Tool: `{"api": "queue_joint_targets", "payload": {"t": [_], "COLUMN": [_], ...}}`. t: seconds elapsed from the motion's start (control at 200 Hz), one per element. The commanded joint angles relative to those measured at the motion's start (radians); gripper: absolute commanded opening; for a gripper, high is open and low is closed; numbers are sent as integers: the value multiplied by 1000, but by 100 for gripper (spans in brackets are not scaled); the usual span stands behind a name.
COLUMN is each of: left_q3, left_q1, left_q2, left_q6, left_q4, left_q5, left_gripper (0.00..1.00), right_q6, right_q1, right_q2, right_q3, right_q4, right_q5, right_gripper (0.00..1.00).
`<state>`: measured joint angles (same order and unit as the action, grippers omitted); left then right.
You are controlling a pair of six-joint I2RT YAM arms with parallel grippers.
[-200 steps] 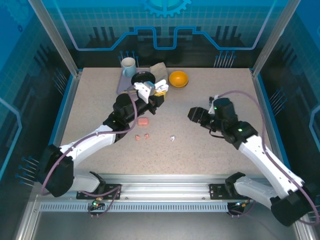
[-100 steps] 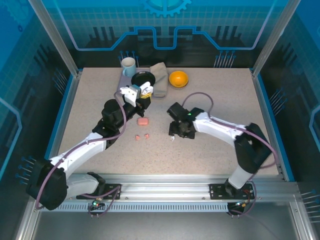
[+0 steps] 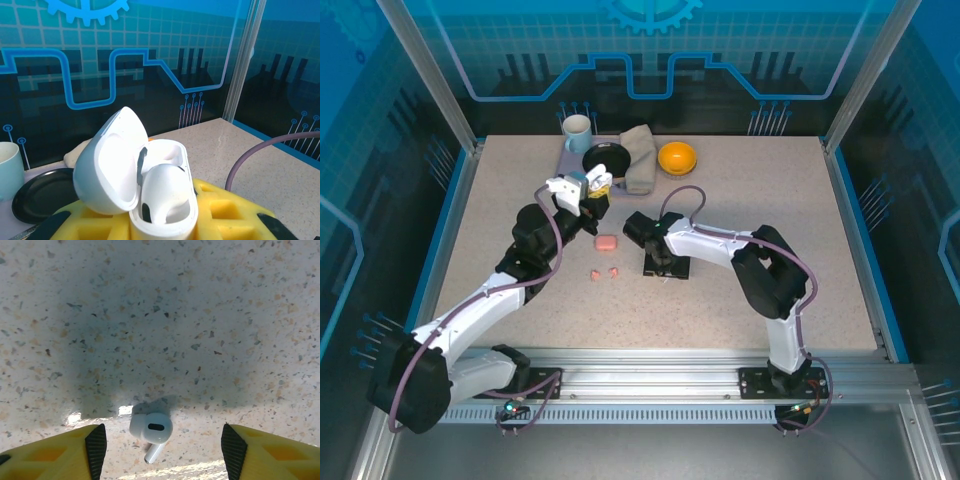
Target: Insert the wireless bluetooth earbuds into the charging case
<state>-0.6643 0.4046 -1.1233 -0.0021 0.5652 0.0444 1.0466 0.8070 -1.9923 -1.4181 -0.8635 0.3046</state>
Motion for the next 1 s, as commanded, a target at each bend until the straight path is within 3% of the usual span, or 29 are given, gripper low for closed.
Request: {"api": "queue_joint_targets", "payload": {"t": [0.0, 0.625, 0.995], "left_q3": [8, 12, 3], "left_q1": [-11, -13, -13], "left_q2": [23, 17, 5], "left_q6": [-15, -24, -29], "left_q4": [42, 52, 52], "left_q5": [-3, 4, 17], "left_gripper": [0, 0, 0], "right_q6": [32, 21, 53], "right_q1": [12, 11, -16], "right_q2": [-20, -75, -67], "right_q3": [-25, -20, 15], "right_q4": [-39, -9, 31], "right_q5": [31, 14, 11], "right_gripper": [63, 48, 47]}}
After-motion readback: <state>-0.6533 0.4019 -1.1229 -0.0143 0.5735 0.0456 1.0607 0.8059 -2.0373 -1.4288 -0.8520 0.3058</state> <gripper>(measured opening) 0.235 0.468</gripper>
